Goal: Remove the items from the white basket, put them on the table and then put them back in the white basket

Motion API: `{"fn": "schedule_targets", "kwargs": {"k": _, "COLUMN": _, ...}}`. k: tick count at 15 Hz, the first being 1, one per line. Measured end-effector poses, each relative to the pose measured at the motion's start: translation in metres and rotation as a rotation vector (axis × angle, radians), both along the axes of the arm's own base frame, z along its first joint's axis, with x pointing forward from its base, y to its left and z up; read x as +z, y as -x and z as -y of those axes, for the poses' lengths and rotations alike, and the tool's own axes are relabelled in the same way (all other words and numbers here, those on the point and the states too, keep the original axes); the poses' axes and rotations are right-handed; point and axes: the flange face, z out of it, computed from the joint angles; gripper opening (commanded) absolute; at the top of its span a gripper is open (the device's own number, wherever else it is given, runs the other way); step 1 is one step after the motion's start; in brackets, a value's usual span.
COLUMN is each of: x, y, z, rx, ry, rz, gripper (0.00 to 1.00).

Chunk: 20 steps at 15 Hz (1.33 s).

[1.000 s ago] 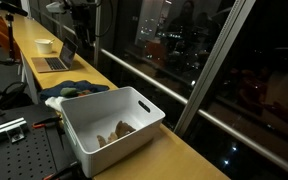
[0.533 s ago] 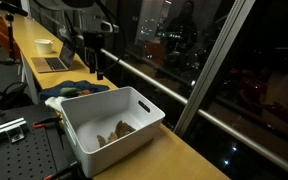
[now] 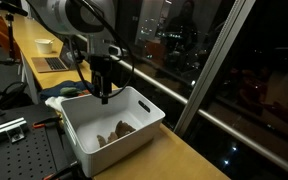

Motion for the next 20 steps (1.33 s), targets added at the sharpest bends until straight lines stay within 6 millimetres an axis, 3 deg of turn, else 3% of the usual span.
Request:
{"fn": "schedule_targets", "kwargs": {"k": 4, "x": -0.017, "y": -0.018, "z": 0.010, "rx": 0.018, "ry": 0.037, "rz": -0.027, "gripper": 1.00}}
{"fn": "schedule_targets", "kwargs": {"k": 12, "x": -0.035, "y": -0.081, "z": 0.044, "rx": 0.011, "ry": -0.001, "rz": -0.043, "gripper": 1.00}}
{"fn": "schedule_targets", "kwargs": {"k": 15, "x": -0.060, "y": -0.089, "z": 0.052, "rx": -0.017, "ry": -0.065, "rz": -0.086, "gripper": 1.00}}
{"fn": "schedule_targets", "kwargs": {"k": 20, "x": -0.116, "y": -0.082, "z": 0.071, "rx": -0.074, "ry": -0.158, "rz": -0.165, "gripper": 1.00}}
